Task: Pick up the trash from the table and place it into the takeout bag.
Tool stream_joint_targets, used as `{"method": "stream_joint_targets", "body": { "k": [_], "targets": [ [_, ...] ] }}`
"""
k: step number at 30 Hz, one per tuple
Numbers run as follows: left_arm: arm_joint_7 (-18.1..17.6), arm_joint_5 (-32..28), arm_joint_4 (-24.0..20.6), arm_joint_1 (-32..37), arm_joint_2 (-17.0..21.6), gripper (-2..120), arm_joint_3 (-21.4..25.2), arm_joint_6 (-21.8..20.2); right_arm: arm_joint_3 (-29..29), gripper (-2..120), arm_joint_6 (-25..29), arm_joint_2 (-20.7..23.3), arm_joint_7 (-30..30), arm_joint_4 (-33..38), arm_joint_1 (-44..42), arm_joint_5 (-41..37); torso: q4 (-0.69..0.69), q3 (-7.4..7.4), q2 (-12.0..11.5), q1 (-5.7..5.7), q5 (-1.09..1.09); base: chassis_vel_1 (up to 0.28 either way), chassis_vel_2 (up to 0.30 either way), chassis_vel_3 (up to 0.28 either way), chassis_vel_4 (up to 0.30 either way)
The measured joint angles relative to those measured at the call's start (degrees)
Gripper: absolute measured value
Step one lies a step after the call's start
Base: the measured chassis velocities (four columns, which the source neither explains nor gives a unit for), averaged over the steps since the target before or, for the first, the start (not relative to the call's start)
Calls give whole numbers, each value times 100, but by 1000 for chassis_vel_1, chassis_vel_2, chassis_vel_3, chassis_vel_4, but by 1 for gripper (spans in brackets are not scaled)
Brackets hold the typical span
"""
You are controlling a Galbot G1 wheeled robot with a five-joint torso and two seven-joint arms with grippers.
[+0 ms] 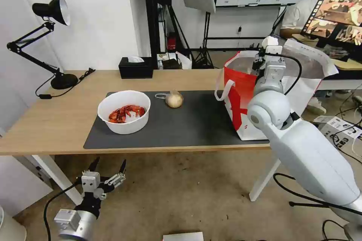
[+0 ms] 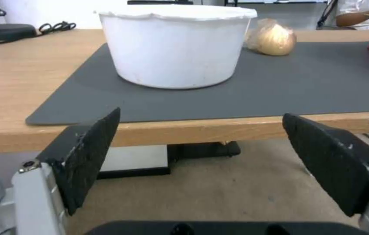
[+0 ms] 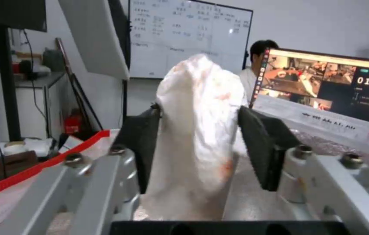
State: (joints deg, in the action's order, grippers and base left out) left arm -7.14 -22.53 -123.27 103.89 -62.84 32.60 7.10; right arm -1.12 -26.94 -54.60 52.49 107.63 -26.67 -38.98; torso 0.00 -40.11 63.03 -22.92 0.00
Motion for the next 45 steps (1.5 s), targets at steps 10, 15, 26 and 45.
{"method": "stream_joint_targets", "body": {
  "k": [10, 15, 26, 45],
  "targets": [
    [0, -7, -45, 20, -3, 100, 26, -5, -30, 89, 16, 49, -14, 71, 19, -149, 0, 0, 0, 0, 0, 0, 0, 0, 0],
    [-1, -7, -58, 12, 0, 100, 26, -9, -31, 99, 31, 115, -19, 128, -28, -235, 0, 0, 0, 0, 0, 0, 0, 0, 0],
    [-2, -10, -54, -24, -10, 100, 40, -9, 192, 100, 1059, 353, -1462, 608, -542, -397, -1, 0, 0, 0, 0, 0, 0, 0, 0],
    [-2, 5, -56, -85, -54, 100, 45, 17, 1633, 100, 3023, 1099, -4852, 1627, -3704, -347, 0, 0, 0, 0, 1, 0, 0, 0, 0]
  ]
}}
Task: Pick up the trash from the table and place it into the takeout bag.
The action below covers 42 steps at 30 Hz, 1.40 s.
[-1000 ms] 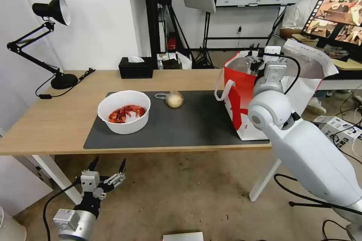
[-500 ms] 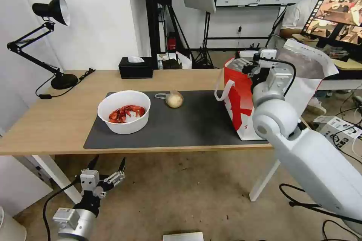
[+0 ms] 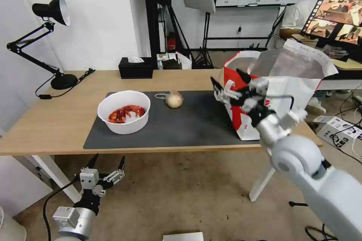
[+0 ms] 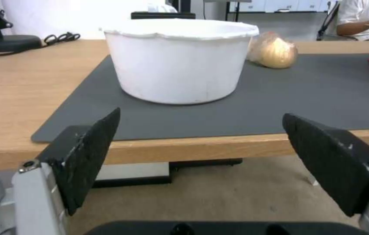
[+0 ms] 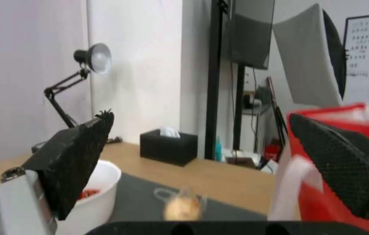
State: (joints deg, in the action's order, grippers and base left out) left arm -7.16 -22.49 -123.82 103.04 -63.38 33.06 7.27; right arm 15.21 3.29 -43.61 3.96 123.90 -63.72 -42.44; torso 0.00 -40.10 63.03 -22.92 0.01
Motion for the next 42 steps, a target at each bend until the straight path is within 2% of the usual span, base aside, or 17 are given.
{"method": "stream_joint_targets", "body": {
  "k": [2, 9, 10, 12, 15, 21, 33, 42],
  "targets": [
    [5, 20, -20, 30, -46, 100, 1, 8, 189, 100, 227, 27, -38, 57, -625, 148, 1, 0, 0, 0, 0, 0, 0, 0, 0],
    [19, 86, -27, 102, -102, 100, 3, 97, 339, 100, 625, -116, -65, 54, -1472, 585, 1, 0, 0, 1, 0, 0, 0, 0, 0],
    [23, 98, -20, 109, -104, 100, 3, 110, 341, 100, 741, -327, -39, 17, -1768, 814, 0, 0, 0, 1, -1, 0, 0, 0, 0],
    [22, 101, -12, 110, -105, 100, 4, 113, 334, 100, 782, -422, -15, -10, -1880, 907, 0, 0, 0, 1, -1, 0, 0, 0, 0],
    [29, 151, 83, 126, -104, 100, 3, 134, 247, 100, 993, -828, 283, -192, -2296, 1491, -1, 0, 0, 0, 0, 0, 0, 0, 0],
    [36, 225, 123, 163, -153, 100, -15, 148, 171, 100, 1208, -1218, 544, -506, -2763, 2019, 1, 0, 0, 1, -1, 0, 0, 0, 0],
    [79, 294, 171, 224, -179, 100, -38, 173, 143, 100, 1330, -1486, 675, -694, -3020, 2350, 0, 0, 0, 0, -1, 0, 0, 0, 0],
    [121, 294, 133, 268, -172, 100, -28, 208, 83, 100, 1300, -1527, 724, -687, -3044, 2459, 0, 0, 0, 0, -1, 0, 0, 0, 0]
  ]
}}
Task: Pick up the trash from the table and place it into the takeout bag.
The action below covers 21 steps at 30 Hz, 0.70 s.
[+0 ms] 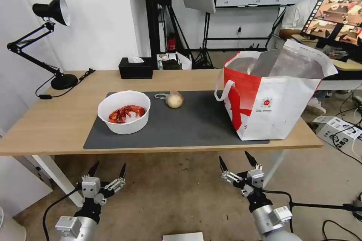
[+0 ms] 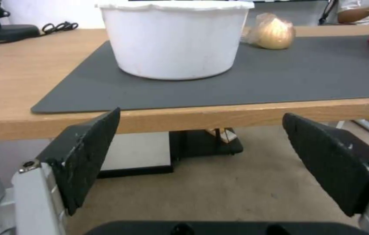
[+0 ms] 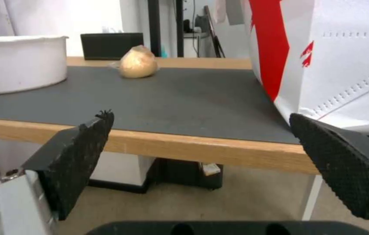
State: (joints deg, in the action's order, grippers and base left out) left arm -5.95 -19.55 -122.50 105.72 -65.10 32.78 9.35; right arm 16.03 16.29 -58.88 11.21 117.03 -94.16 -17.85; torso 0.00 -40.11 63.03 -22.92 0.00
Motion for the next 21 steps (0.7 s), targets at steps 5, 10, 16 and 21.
{"method": "stream_joint_targets", "body": {
  "k": [5, 10, 16, 21],
  "targets": [
    [8, -1, -27, 7, 11, 100, 0, 8, -10, 100, -19, 10, 17, 34, -6, 10, 0, 0, 0, 0, 0, 0, 0, 0, 0],
    [8, -4, -49, 5, 27, 100, 3, 10, -175, 100, -251, 137, 56, 193, 239, -13, 1, 0, 0, 0, 0, 0, 0, 0, 0],
    [7, 24, -52, -3, -3, 100, -25, 11, -644, 100, -738, 300, 189, 314, 985, -33, -1, 0, 0, 0, 0, 0, 0, 0, 0],
    [2, 40, -90, 8, -13, 100, -22, 11, -1122, 100, -1129, 361, 295, 345, 1664, -158, 0, -1, 0, 0, -1, 0, 0, 0, 0]
  ]
}}
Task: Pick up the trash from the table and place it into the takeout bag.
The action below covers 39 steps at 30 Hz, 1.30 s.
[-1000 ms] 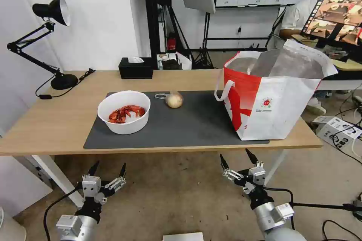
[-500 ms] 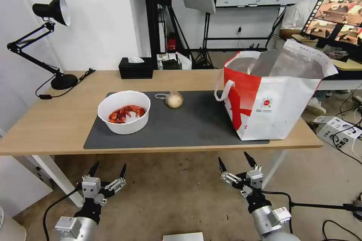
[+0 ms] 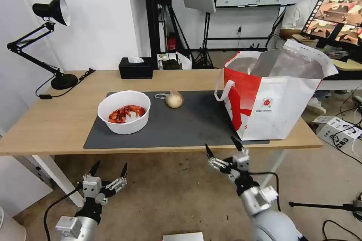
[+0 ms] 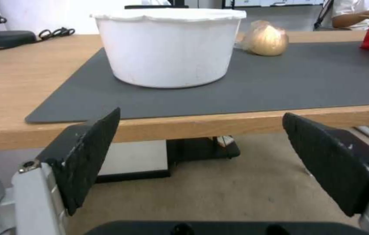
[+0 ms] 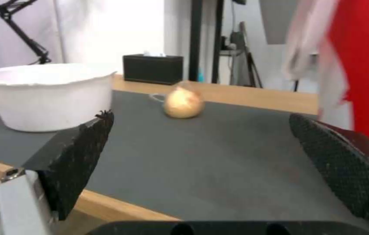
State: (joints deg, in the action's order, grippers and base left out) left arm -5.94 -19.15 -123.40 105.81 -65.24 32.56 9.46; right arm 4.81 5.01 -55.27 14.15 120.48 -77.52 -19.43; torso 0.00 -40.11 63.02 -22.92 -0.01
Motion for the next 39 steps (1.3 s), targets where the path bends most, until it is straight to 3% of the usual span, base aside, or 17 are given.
{"method": "stream_joint_targets", "body": {
  "k": [18, 33, 37, 39],
  "targets": [
    [-23, 52, -104, 118, -79, 100, 101, -10, -1178, 100, -1131, 136, 946, -636, 2285, -878, 1, 0, 0, 0, 0, 0, 0, 0, 0],
    [-20, 37, -24, 188, -172, 100, 227, 10, -2181, 100, -1195, -608, 1244, -2328, 4250, -1798, 0, 0, 0, -1, 0, 0, 0, 0, 0],
    [-22, 3, 109, 99, -144, 100, 228, 12, -2507, 100, -1238, -1023, 1270, -3216, 5073, -2012, 0, 0, 0, -1, 0, 0, 0, 0, 0],
    [-22, -1, 119, 91, -142, 100, 229, 12, -2537, 100, -1242, -1074, 1267, -3332, 5151, -2019, 0, 0, 0, 0, 0, 0, 0, 0, 0]
  ]
}}
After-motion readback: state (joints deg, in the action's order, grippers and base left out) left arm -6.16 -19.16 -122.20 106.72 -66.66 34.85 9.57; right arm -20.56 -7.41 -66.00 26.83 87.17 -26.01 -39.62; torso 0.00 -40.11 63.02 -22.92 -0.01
